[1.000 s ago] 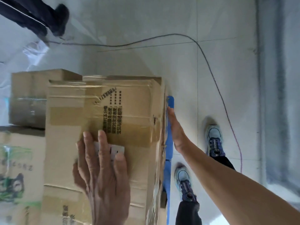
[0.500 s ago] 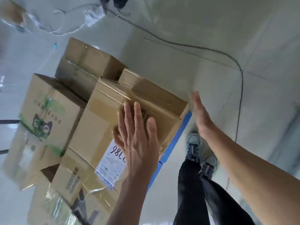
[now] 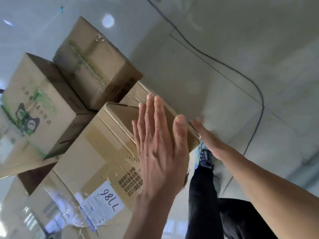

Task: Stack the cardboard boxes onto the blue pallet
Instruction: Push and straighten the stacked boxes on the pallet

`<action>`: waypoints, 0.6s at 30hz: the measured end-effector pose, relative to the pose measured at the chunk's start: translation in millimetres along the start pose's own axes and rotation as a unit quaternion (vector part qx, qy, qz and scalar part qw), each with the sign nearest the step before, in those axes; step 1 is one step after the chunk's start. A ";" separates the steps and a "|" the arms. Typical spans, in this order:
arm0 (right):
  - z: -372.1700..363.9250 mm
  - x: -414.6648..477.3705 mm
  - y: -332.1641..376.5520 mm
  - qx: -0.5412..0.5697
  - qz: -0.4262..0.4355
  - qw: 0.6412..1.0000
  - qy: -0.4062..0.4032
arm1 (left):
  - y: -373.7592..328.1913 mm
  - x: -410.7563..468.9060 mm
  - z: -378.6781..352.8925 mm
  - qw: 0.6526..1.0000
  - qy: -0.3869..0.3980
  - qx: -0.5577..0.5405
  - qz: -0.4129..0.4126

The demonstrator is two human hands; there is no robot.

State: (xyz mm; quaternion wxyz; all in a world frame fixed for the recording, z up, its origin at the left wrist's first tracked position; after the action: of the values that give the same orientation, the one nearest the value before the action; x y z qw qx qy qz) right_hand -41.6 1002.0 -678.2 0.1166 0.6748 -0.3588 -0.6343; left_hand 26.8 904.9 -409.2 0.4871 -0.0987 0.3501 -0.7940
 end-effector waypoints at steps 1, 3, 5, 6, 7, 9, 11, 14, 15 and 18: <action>2.9 2.7 -4.2 0.004 -0.011 1.000 0.004 | -5.2 5.8 -5.5 1.000 0.001 -0.018 0.007; 10.9 11.6 -14.0 -0.005 -0.046 0.999 0.007 | -8.6 16.9 -21.1 0.998 0.013 -0.045 0.036; 23.9 18.2 -25.4 -0.028 -0.111 0.993 -0.014 | 0.4 22.3 -43.6 0.993 0.048 -0.029 0.104; 27.6 20.8 -26.9 -0.032 -0.128 0.991 -0.015 | 8.7 25.0 -44.7 0.987 0.005 -0.059 0.146; 28.1 24.6 -24.5 -0.026 -0.123 0.992 -0.003 | 24.0 27.1 -51.0 0.966 -0.035 -0.107 0.231; 26.5 33.0 -17.6 0.000 -0.100 0.995 0.028 | 44.7 24.5 -74.7 0.938 -0.040 -0.150 0.310; 25.4 40.4 -20.2 -0.001 -0.102 0.994 0.049 | 52.3 28.8 -96.1 0.924 0.031 -0.174 0.341; 26.7 57.3 -34.9 -0.022 -0.120 0.992 0.035 | 80.1 35.2 -117.4 0.880 -0.031 -0.199 0.431; 26.6 59.5 -38.8 -0.020 -0.128 0.991 0.018 | 95.0 34.3 -125.0 0.867 -0.062 -0.188 0.458; 15.8 61.0 -48.2 -0.017 -0.136 0.990 0.021 | 107.6 28.5 -144.0 0.827 -0.086 -0.215 0.512</action>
State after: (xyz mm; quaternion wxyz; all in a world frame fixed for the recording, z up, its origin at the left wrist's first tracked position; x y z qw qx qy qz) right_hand -44.0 1002.6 -757.5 0.0485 0.7286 -0.2505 -0.6356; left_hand 16.6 916.9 -590.5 0.8182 -0.0756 0.4690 -0.3239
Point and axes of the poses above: each hand's wrist, its own x-axis towards the middle knuckle, its own z-axis out of the back of the hand, y = z × x, the point moved 8 cm from there along x, towards the middle knuckle, and after that the axes turned 8 degrees about -x, right-handed, at the moved point
